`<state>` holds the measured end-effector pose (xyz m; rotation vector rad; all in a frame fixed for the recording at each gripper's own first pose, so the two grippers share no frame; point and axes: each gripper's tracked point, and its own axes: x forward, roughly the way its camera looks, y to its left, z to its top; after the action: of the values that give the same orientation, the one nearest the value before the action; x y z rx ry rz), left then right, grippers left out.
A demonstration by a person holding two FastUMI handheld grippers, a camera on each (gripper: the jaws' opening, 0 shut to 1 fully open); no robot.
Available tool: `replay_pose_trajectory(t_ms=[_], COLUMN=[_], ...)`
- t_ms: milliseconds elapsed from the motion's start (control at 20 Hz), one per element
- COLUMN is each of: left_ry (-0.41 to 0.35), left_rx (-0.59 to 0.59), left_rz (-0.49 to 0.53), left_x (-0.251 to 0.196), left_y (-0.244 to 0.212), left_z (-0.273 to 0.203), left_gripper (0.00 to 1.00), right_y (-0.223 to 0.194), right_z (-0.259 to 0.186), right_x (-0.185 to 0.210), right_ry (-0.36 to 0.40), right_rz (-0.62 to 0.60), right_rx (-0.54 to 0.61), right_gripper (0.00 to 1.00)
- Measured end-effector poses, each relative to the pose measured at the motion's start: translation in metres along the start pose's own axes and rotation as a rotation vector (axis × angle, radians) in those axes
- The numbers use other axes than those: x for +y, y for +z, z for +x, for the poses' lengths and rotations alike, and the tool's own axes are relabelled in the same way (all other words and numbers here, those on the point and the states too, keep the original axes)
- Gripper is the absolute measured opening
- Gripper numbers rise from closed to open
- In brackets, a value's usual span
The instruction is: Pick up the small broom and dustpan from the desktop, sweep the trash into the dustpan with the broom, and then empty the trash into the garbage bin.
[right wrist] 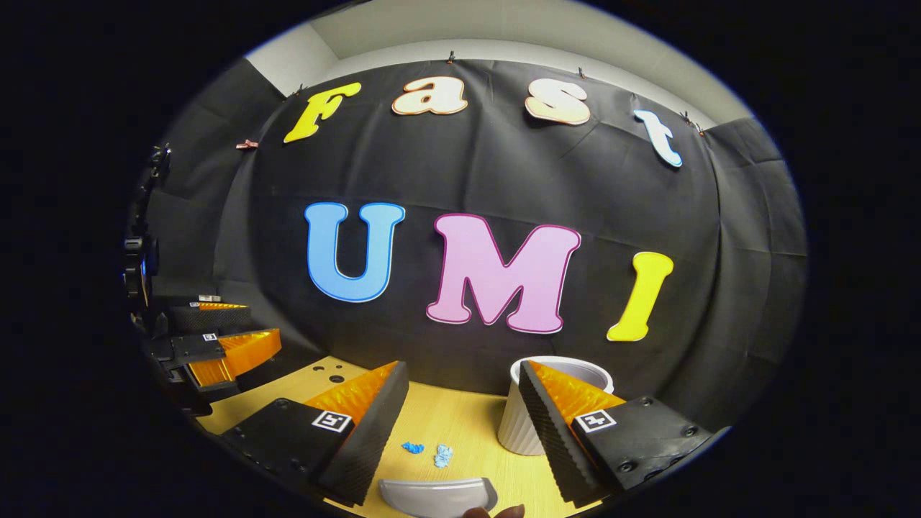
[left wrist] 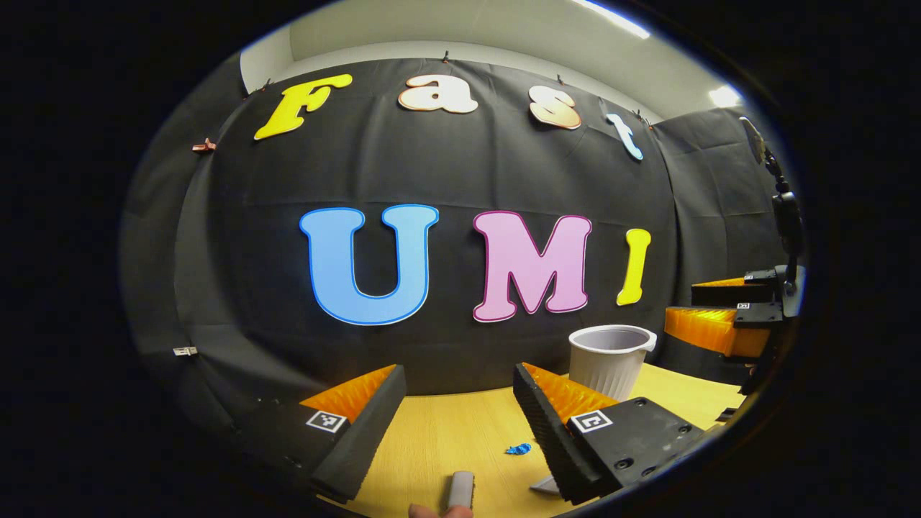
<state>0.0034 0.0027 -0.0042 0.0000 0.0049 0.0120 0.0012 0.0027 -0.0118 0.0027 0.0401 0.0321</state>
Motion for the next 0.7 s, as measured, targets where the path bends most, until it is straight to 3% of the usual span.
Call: replay_pose_trajectory(t_ms=[250,500,700], left_ry=[0.003,0.022,0.042], left_rx=[0.018,0.045,0.07], left_rz=[0.009,0.007,0.005], left_x=[0.003,0.01,0.017], left_y=[-0.013,-0.028,-0.039], left_z=[-0.004,-0.01,-0.016], left_gripper=[0.97,0.97,0.97], right_y=[-0.073,-0.176,-0.237], right_z=[-0.024,-0.064,-0.089], right_x=[-0.001,-0.01,-0.008], right_ry=[0.083,0.12,0.14], right_rz=[0.034,-0.012,0.038], right_rx=[0.282,0.582,0.735], right_gripper=[0.97,0.96,0.96])
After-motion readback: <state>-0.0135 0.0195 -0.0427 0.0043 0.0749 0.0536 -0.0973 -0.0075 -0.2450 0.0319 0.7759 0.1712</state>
